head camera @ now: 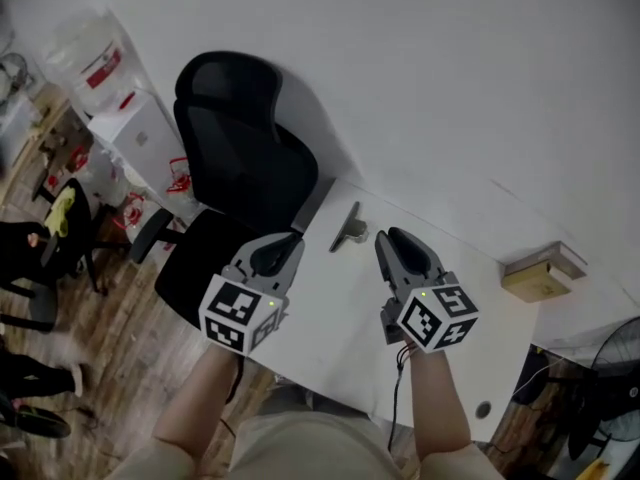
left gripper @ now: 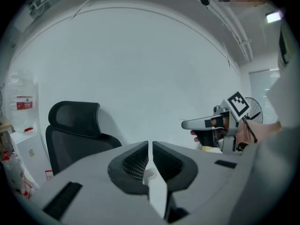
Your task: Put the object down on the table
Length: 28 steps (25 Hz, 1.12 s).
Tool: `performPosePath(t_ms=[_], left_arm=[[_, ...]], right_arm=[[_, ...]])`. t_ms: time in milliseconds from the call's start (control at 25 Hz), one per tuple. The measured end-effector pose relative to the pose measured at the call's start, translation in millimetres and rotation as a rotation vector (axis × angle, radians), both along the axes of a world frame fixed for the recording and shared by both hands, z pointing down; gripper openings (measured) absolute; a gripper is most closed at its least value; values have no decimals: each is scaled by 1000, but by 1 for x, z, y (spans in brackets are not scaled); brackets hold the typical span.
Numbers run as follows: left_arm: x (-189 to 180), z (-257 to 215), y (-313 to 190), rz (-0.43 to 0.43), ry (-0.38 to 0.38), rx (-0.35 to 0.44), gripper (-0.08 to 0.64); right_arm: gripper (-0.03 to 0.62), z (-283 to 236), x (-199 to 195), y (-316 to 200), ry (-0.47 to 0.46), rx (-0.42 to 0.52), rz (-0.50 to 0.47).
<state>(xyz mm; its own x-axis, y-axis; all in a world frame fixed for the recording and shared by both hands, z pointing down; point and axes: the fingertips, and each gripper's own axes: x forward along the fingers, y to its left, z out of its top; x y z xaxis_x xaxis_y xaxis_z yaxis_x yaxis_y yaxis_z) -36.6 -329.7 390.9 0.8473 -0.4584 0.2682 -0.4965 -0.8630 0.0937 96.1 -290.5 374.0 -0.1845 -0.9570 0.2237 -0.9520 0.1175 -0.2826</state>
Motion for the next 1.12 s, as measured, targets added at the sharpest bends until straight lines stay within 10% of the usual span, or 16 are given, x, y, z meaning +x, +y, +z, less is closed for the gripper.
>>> performPosePath(t_ms=[1120], left_arm=[[-83,-82,115,52,86,102,43]], right_arm=[[21,-107,-70,149,109,185,-98]])
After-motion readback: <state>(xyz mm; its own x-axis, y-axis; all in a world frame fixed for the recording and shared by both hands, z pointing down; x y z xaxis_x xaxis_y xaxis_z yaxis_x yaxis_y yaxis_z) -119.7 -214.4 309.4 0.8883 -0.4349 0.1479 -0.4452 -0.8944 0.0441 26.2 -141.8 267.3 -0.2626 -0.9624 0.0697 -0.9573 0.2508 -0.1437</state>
